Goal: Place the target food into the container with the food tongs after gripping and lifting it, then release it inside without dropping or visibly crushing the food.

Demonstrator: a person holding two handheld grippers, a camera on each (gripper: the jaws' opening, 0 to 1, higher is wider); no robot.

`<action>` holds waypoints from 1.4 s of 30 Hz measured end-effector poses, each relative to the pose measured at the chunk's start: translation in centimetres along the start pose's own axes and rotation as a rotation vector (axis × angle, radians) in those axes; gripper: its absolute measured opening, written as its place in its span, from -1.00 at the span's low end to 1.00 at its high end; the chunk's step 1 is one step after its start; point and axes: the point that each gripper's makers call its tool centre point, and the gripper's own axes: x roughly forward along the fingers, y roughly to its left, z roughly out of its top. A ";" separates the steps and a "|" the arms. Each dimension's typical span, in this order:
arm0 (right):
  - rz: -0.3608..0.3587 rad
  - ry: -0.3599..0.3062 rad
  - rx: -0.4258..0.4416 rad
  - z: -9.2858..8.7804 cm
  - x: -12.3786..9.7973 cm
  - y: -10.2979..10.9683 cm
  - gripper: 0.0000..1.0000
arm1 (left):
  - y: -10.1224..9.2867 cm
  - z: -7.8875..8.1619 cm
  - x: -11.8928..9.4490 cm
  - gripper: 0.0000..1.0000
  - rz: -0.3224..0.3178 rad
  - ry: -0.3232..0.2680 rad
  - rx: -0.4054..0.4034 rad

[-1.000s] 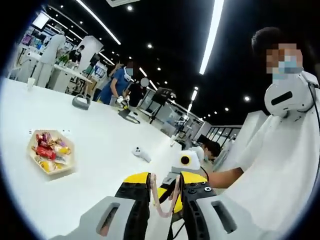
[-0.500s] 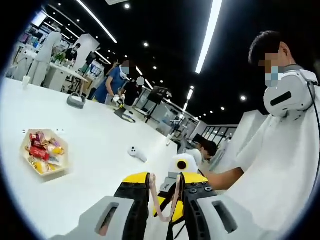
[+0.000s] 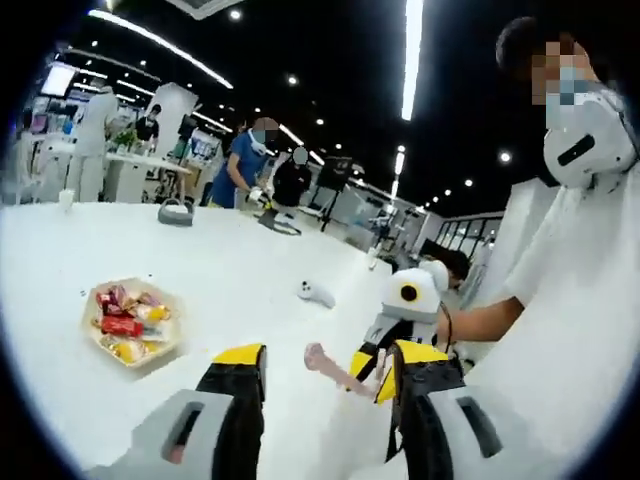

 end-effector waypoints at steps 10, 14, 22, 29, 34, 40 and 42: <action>-0.023 0.288 -0.250 -2.6 0.9 -1.2 -0.67 | 0.1 -5.1 1.1 0.43 -0.025 0.500 0.396; -0.002 0.347 -0.288 -3.1 1.4 -1.0 -0.67 | -0.1 -6.9 1.8 0.25 -0.086 0.622 0.442; -0.009 0.389 -0.368 -2.0 1.9 -0.8 -0.67 | 0.7 -11.2 2.1 -0.32 -0.132 0.854 0.574; 0.004 0.386 -0.404 -2.2 1.9 -0.6 -0.67 | 0.7 -12.2 1.9 -0.49 -0.137 0.872 0.591; -0.053 0.275 -0.299 -1.7 1.1 -1.6 -0.52 | 0.7 -11.2 2.1 -0.55 -0.111 0.784 0.625; -0.100 0.104 -0.041 -2.3 -0.6 -2.6 -0.42 | 1.6 -12.3 2.2 -1.00 -0.115 0.723 0.735; -0.109 0.093 0.031 -3.8 -0.8 -2.8 -0.48 | 0.5 -12.6 2.3 -1.00 -0.112 0.690 0.584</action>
